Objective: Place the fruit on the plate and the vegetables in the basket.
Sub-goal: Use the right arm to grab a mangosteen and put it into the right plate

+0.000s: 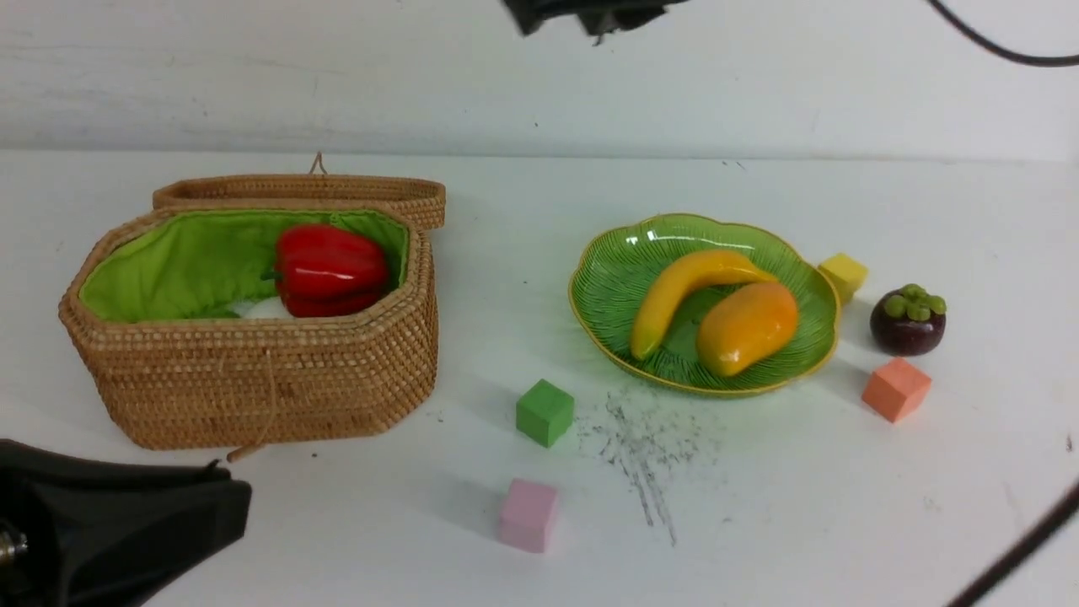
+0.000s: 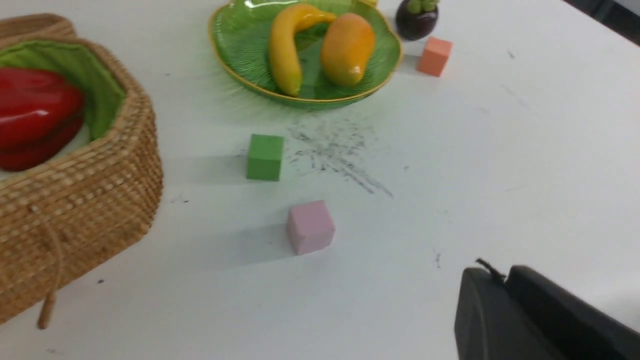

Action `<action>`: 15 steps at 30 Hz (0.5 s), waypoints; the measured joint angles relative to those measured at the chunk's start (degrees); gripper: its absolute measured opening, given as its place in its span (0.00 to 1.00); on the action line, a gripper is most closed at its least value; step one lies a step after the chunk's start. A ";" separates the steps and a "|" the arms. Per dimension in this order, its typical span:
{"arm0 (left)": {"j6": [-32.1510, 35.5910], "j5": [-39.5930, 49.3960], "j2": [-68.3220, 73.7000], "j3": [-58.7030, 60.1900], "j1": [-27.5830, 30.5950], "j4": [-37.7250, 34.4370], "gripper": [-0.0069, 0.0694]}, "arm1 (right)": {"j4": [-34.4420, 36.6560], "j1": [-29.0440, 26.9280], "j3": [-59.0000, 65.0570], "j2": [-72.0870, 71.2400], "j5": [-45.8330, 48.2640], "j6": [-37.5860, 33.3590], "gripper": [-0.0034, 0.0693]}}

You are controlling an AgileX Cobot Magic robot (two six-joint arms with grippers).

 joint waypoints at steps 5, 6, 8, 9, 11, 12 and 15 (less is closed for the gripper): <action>3.53 -1.24 0.00 0.00 0.00 -3.76 0.15 | 0.67 -11.76 17.73 -12.29 -0.06 5.65 0.06; 4.03 -1.33 0.00 0.00 0.00 -4.17 0.15 | 1.15 -15.27 21.81 -14.13 0.02 7.15 0.09; 4.65 -1.38 0.00 0.00 0.00 -4.38 0.15 | 2.31 -22.38 28.54 -15.90 0.13 8.51 0.18; 4.80 -1.38 0.00 0.00 0.00 -4.43 0.15 | 3.66 -25.62 32.40 -15.97 0.13 8.71 0.25; 4.92 -1.38 0.00 0.00 0.00 -4.45 0.16 | 6.34 -30.63 37.07 -14.93 0.12 8.79 0.42; 4.94 -1.38 0.00 0.00 0.00 -4.45 0.16 | 7.59 -32.54 38.25 -14.25 -0.16 8.63 0.46; 4.94 -1.38 0.00 0.00 0.00 -4.50 0.16 | 11.93 -38.11 41.06 -11.41 -2.52 7.13 0.82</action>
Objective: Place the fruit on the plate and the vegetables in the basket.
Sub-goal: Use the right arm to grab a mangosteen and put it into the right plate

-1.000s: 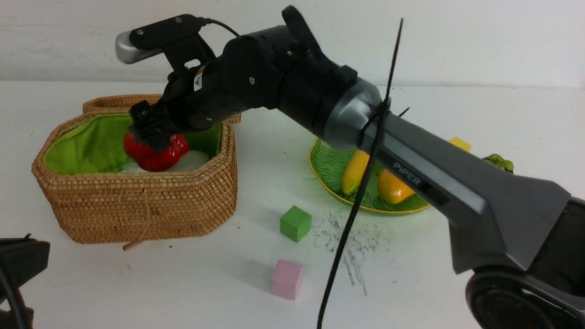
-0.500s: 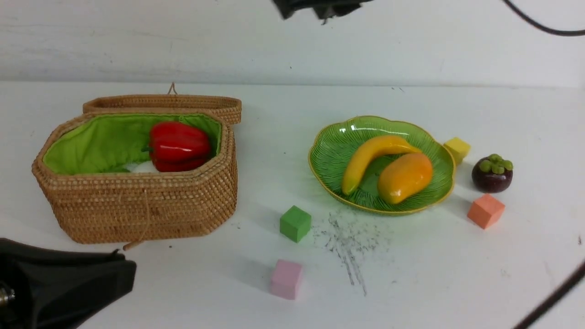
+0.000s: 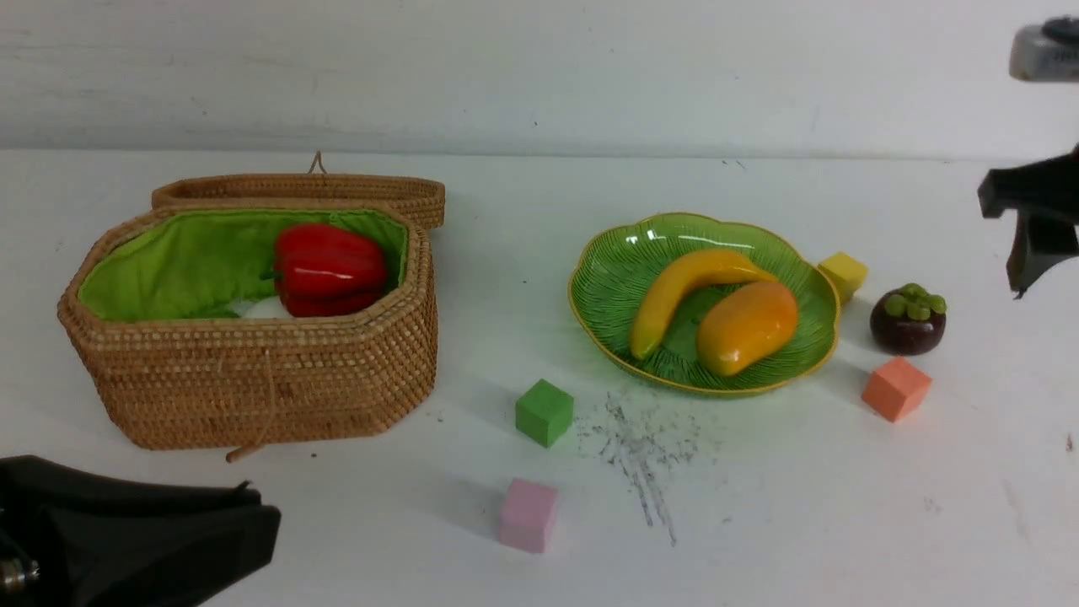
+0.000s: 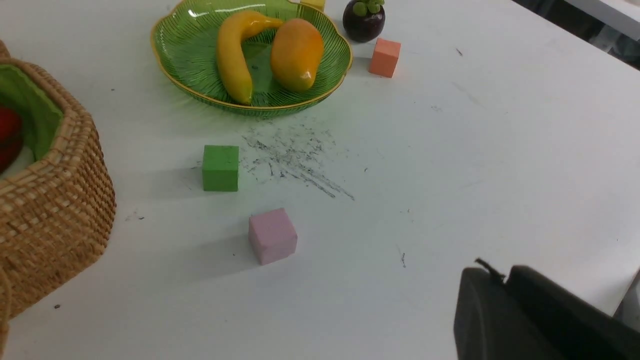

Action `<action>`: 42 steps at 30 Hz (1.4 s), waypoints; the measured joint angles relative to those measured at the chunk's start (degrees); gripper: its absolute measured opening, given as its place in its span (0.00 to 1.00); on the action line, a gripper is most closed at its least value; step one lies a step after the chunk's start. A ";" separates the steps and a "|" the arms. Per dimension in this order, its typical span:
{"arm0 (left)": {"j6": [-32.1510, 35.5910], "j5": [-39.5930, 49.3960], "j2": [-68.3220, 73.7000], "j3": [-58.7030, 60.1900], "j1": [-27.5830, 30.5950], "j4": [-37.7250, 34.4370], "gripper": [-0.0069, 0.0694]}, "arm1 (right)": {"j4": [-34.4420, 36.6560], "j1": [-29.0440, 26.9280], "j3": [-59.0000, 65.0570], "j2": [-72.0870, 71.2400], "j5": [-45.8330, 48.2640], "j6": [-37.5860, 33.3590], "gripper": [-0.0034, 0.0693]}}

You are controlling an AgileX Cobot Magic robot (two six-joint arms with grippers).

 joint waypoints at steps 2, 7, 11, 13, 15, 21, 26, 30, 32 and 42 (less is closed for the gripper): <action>0.00 0.00 0.00 0.00 0.00 -0.29 0.16 | 1.64 -2.16 0.06 1.67 -1.54 -1.31 0.93; 0.00 0.05 0.00 0.00 0.00 -0.82 0.16 | 3.28 -3.25 0.06 4.55 -5.37 -3.08 0.96; 0.00 0.31 0.00 0.00 0.00 -0.99 0.16 | 3.90 -3.25 0.06 5.63 -7.48 -3.30 0.92; 0.00 0.42 0.00 0.00 0.00 -1.04 0.16 | 3.90 -3.25 0.06 5.69 -8.73 -3.30 0.89; 0.00 0.42 0.00 0.00 0.00 -1.04 0.16 | 3.90 -3.25 0.06 5.69 -10.43 -3.30 0.87; 0.00 0.45 0.00 0.00 0.00 -1.06 0.16 | 4.69 -3.25 -0.10 7.73 -15.88 -2.58 0.87; 0.00 0.56 0.00 0.00 0.00 -1.27 0.16 | 5.17 -3.25 -2.74 13.22 -16.22 -2.24 0.87; 0.00 0.81 0.00 0.00 0.00 -1.91 0.16 | 5.42 -3.25 -6.64 18.54 -16.26 -2.19 0.87; 0.00 0.85 0.00 0.00 0.00 -2.30 0.16 | 5.42 -3.39 -8.90 21.18 -16.21 -2.19 0.87; 0.00 1.20 0.00 0.00 0.00 -4.56 0.16 | 3.80 -3.51 -18.79 30.96 -15.07 -3.07 0.87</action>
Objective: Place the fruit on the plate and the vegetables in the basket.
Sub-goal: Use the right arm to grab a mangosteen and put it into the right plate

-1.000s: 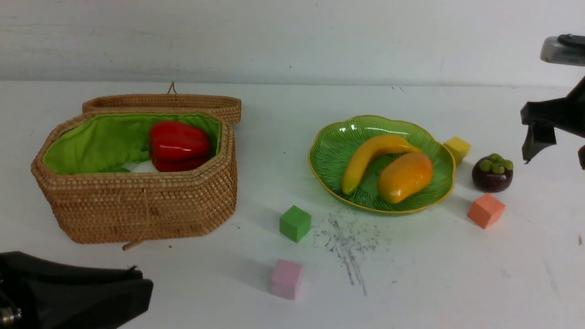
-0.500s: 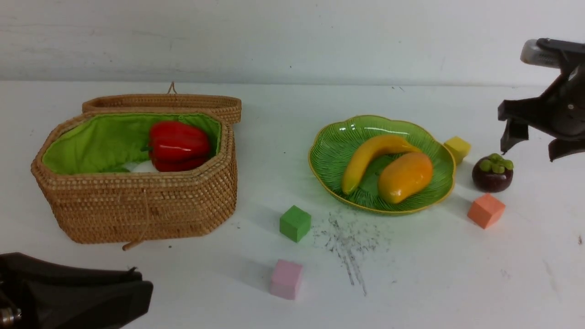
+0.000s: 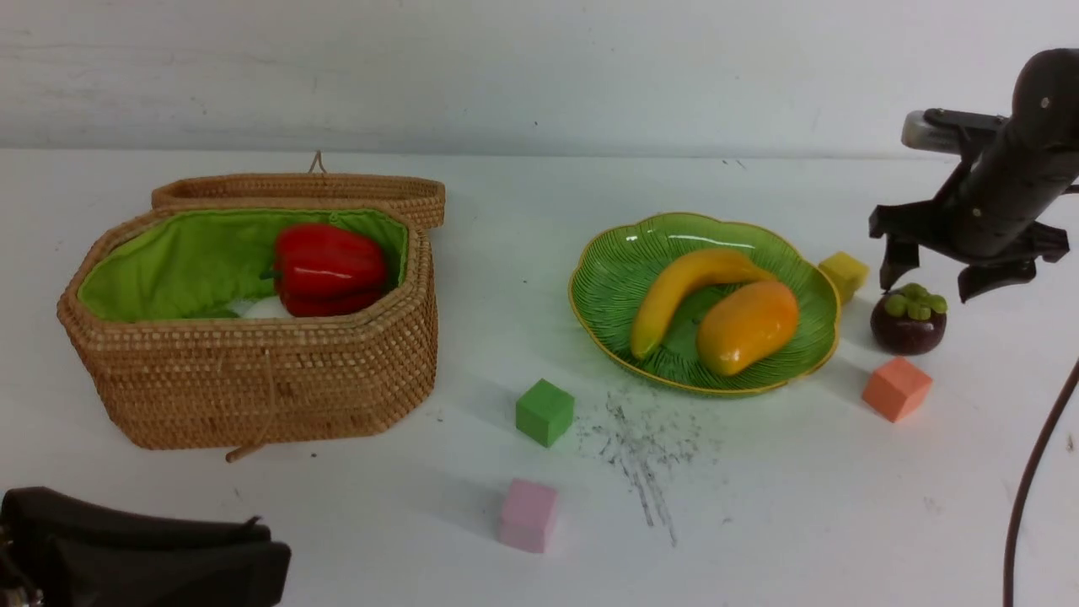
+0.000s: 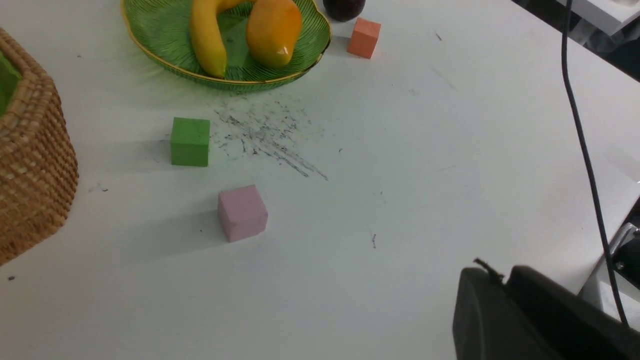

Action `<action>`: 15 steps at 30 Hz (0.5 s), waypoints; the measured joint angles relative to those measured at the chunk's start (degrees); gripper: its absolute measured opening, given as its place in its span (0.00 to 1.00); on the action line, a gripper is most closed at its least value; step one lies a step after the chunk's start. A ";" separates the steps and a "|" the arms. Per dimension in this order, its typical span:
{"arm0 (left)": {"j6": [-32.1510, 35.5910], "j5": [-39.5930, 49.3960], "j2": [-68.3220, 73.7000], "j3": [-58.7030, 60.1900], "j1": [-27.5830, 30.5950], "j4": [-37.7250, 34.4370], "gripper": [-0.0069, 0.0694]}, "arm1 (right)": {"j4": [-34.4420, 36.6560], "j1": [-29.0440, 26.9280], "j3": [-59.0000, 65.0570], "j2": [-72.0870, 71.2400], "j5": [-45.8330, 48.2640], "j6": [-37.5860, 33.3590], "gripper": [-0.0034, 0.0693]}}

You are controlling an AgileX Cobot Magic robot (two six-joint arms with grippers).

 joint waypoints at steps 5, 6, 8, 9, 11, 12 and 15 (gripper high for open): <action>0.00 0.07 0.00 0.00 0.00 -1.20 0.16 | -1.09 0.00 -1.80 2.32 0.04 -0.26 0.87; 0.00 0.07 0.00 0.00 0.00 -1.34 0.17 | -1.76 0.00 -1.91 2.82 0.13 -0.26 0.87; 0.00 0.07 0.00 0.00 0.00 -1.60 0.17 | -2.16 -0.05 -1.91 3.70 0.31 -0.31 0.87; 0.00 0.07 0.00 0.00 0.00 -1.72 0.17 | -2.40 -0.05 -1.91 3.95 0.31 -0.31 0.87; 0.00 0.07 0.00 0.00 0.00 -1.73 0.17 | -2.63 -0.05 -1.91 4.42 0.37 -0.36 0.87; 0.00 0.07 0.05 0.00 0.00 -1.78 0.17 | -2.75 -0.05 -1.91 4.87 0.24 -0.37 0.87; 0.00 0.07 0.05 0.00 0.00 -1.83 0.17 | -2.56 -0.05 -1.91 5.37 -0.11 -0.41 0.87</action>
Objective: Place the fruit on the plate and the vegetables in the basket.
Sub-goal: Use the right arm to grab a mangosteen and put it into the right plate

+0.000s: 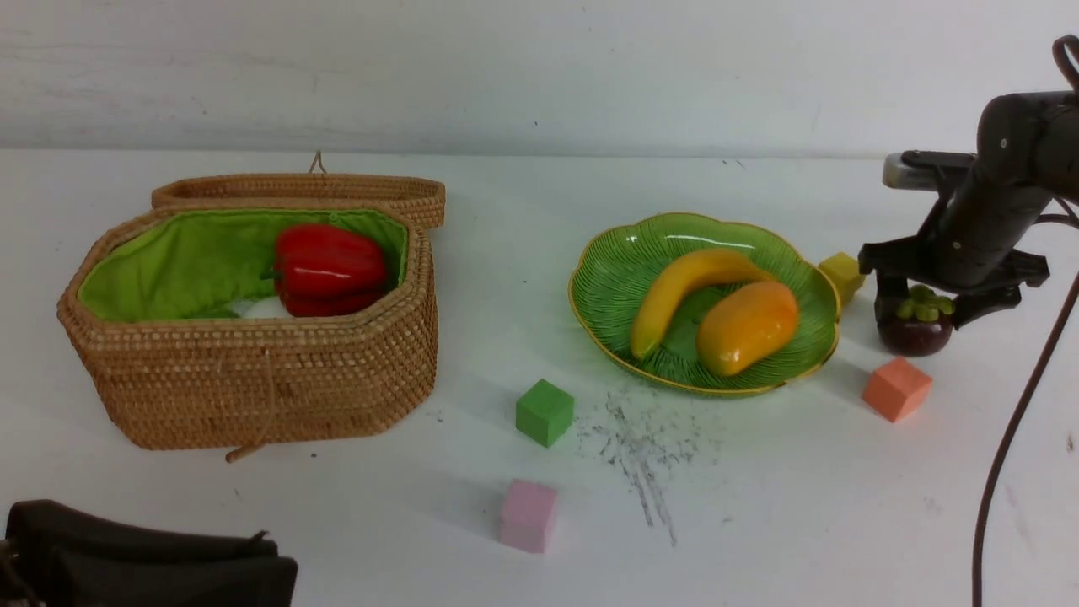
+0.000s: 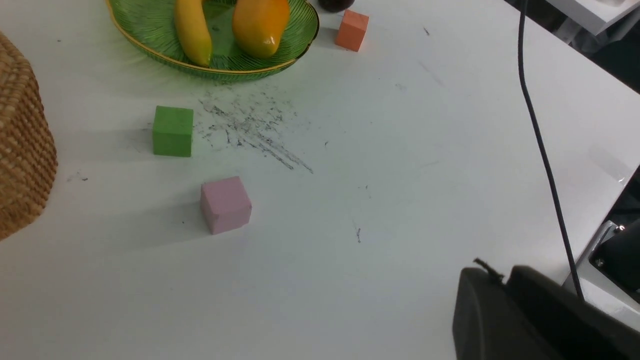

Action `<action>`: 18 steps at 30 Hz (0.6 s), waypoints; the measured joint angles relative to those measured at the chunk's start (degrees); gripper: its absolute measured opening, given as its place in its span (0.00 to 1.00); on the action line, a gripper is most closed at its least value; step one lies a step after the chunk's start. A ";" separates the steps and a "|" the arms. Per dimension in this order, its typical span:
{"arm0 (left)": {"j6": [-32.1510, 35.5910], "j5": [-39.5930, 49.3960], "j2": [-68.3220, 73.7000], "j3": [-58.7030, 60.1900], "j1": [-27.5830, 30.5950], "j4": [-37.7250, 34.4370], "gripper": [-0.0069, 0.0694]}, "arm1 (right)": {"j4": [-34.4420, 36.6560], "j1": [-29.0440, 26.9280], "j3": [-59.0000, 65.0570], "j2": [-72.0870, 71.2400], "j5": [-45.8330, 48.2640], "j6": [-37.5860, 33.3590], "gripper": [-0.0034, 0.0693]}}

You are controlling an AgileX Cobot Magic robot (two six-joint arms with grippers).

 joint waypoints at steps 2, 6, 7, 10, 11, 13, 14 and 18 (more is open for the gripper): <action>0.00 0.00 0.00 0.00 0.00 0.00 0.17 | 0.25 0.00 -0.16 0.31 -0.61 -0.02 0.87; 0.00 0.00 0.00 0.00 0.00 0.00 0.16 | 0.25 0.00 -0.35 0.68 -1.34 -0.22 0.87; 0.00 0.00 0.00 0.00 0.00 0.00 0.16 | 0.25 0.00 -0.35 0.68 -1.50 -0.22 0.87; 0.00 0.00 0.00 0.00 0.00 -0.04 0.16 | 0.32 -0.06 -0.40 0.87 -2.19 -0.22 0.87; 0.00 0.00 0.00 0.00 0.00 -0.04 0.16 | 0.32 -0.11 -0.40 0.93 -2.25 -0.22 0.87; 0.00 0.00 0.00 0.00 0.00 -0.04 0.16 | 0.37 -0.11 -0.47 1.14 -2.25 -0.22 0.87; 0.00 0.00 0.00 0.00 0.00 -0.04 0.16 | 0.44 -0.17 -0.47 1.36 -2.29 -0.22 0.87; 0.00 0.00 0.00 0.00 0.00 -0.04 0.16 | 0.79 -0.17 -0.47 1.47 -2.29 -0.27 0.85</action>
